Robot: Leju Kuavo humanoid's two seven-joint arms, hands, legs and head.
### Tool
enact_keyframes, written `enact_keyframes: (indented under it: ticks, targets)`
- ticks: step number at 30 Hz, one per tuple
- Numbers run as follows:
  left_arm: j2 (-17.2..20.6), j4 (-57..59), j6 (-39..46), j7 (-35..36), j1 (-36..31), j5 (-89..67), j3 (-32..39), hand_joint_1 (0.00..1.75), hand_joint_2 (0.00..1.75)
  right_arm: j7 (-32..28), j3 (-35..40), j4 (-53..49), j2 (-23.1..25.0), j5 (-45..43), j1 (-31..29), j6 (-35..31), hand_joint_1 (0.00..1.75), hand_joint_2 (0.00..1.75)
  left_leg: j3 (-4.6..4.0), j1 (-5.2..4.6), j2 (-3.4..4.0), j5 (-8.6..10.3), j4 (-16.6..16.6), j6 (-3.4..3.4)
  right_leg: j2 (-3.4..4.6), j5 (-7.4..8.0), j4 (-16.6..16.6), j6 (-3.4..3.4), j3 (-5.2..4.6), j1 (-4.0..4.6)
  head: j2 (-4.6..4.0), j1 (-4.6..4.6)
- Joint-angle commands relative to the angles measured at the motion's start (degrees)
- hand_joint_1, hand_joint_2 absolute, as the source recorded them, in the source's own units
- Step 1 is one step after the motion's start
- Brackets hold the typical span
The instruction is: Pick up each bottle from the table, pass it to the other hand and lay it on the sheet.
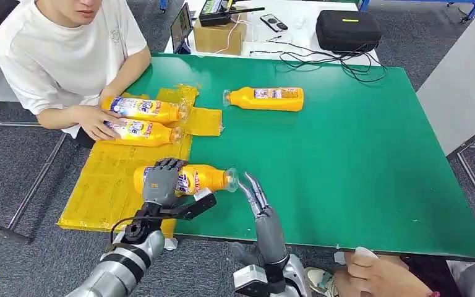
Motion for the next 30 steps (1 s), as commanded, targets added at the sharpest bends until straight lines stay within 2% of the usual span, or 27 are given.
enact_keyframes:
  ticks: [1,7,8,9,14,15,16,17,18,20,21,22,24,26,30]
  targets:
    - [1.4,18.8,-10.6,3.5,-12.8,-2.3,-1.5,1.75,1.75,-0.3,-0.8,3.7,-0.8,-1.3,-2.8,2.3,0.0,0.0,0.14,0.06,-0.02,-0.02,0.0,-0.05,-0.05,-0.02,0.0,-0.1,0.17,0.07,0.0,0.02]
    - [1.5,19.5,-13.3,2.1,-14.8,-0.7,-0.4,1.75,1.75,-0.3,-0.3,4.4,-1.0,-2.4,-3.7,2.1,0.0,0.0,0.18,0.04,0.1,-0.01,0.0,-0.05,0.07,0.02,0.0,-0.09,0.17,0.06,0.0,0.02]
    - [1.5,19.5,-13.3,2.1,-14.8,-0.7,-0.4,1.75,1.75,-0.3,-0.3,4.4,-1.0,-2.4,-3.7,2.1,0.0,0.0,0.42,0.1,0.21,-0.09,0.0,-0.12,0.15,-0.03,0.0,-0.23,0.39,0.13,0.0,0.0]
    - [1.5,19.4,-13.2,2.1,-14.6,-0.7,-0.4,1.75,1.75,-0.3,-0.3,4.4,-1.0,-2.5,-3.8,2.1,0.0,0.0,0.19,0.04,0.1,0.0,0.0,-0.05,0.07,0.02,0.0,-0.08,0.15,0.06,0.0,0.02]
    - [1.2,19.9,-15.8,1.3,-15.1,0.2,0.1,1.75,1.75,-0.3,0.0,4.5,-1.3,-2.6,-4.1,1.7,0.0,0.0,0.31,0.06,0.15,-0.02,0.0,-0.11,0.1,-0.03,0.0,-0.14,0.27,0.08,0.0,0.0]
    - [1.1,20.2,-17.2,1.7,-15.4,0.0,-0.2,1.68,1.75,-0.3,-0.1,4.5,-1.3,-3.0,-4.3,1.6,0.0,0.0,0.22,0.05,0.09,0.03,0.0,-0.09,0.06,0.0,0.0,-0.09,0.2,0.06,0.0,0.02]
    - [1.1,20.3,-17.9,1.9,-15.5,-0.5,-0.7,1.29,1.75,-0.3,-0.1,4.4,-1.3,-3.2,-4.3,1.6,0.0,0.0,0.31,0.06,0.12,0.0,0.0,-0.11,0.07,-0.02,0.0,-0.13,0.29,0.08,0.0,0.02]
    - [0.9,20.3,-19.0,1.6,-15.5,-0.1,-0.5,0.03,1.75,-0.3,-0.2,4.0,-1.3,-3.3,-4.1,1.3,0.0,0.0,0.31,0.07,0.12,-0.01,0.0,-0.11,0.08,-0.03,0.0,-0.14,0.29,0.08,0.0,0.02]
    - [0.6,19.9,-19.9,0.1,-15.3,1.7,0.7,0.0,1.75,-0.3,-0.2,3.7,-1.3,-3.5,-3.9,1.1,0.0,0.0,0.32,0.06,0.13,0.0,0.0,-0.11,0.09,-0.02,0.0,-0.14,0.31,0.08,0.0,0.02]
    - [-1.3,18.1,-25.2,-9.9,-13.9,13.2,8.0,0.0,1.75,-0.3,0.1,3.3,-1.8,-4.0,-3.3,1.7,0.0,0.0,0.24,0.05,0.07,0.03,0.0,-0.09,0.04,0.0,0.0,-0.09,0.23,0.06,0.0,0.02]
    - [-2.6,16.0,-29.7,-17.8,-12.4,22.0,12.2,0.0,1.75,-0.3,1.7,3.4,-2.5,-4.8,-3.5,0.6,0.0,0.0,0.34,0.05,0.09,0.0,-0.1,-0.1,0.05,-0.03,0.0,-0.13,0.34,0.07,0.0,0.02]
    - [-3.6,15.1,-35.4,-21.5,-11.7,28.2,14.3,0.0,1.75,-0.3,3.1,3.6,-3.1,-6.3,-4.2,-0.8,0.0,0.0,0.33,0.04,0.07,0.01,-0.1,-0.09,0.03,-0.03,0.0,-0.11,0.32,0.06,0.0,0.02]
    - [-4.6,12.3,-37.8,-26.8,-9.6,31.1,12.3,0.0,1.75,-0.3,3.9,4.3,-3.4,-8.5,-5.0,-1.5,0.0,0.0,0.41,0.05,0.09,-0.04,-0.1,-0.09,0.05,-0.05,-0.1,-0.12,0.4,0.07,0.0,-0.04]
    - [-5.7,7.3,-38.4,-28.8,-6.5,33.2,8.8,0.0,1.75,-0.3,4.6,4.8,-4.0,-8.5,-5.2,-2.0,0.0,0.0,0.51,-0.01,-0.13,0.03,-0.1,-0.05,-0.15,-0.08,-0.1,-0.11,0.59,0.01,0.0,0.02]
    - [-5.7,0.5,-43.2,-28.4,-4.2,41.4,4.1,0.0,1.75,-0.3,5.0,5.0,-4.4,-9.2,-5.3,-2.5,0.0,0.0,0.3,-0.02,-0.18,0.04,0.0,-0.04,-0.17,-0.03,0.0,-0.06,0.41,-0.03,0.0,0.02]
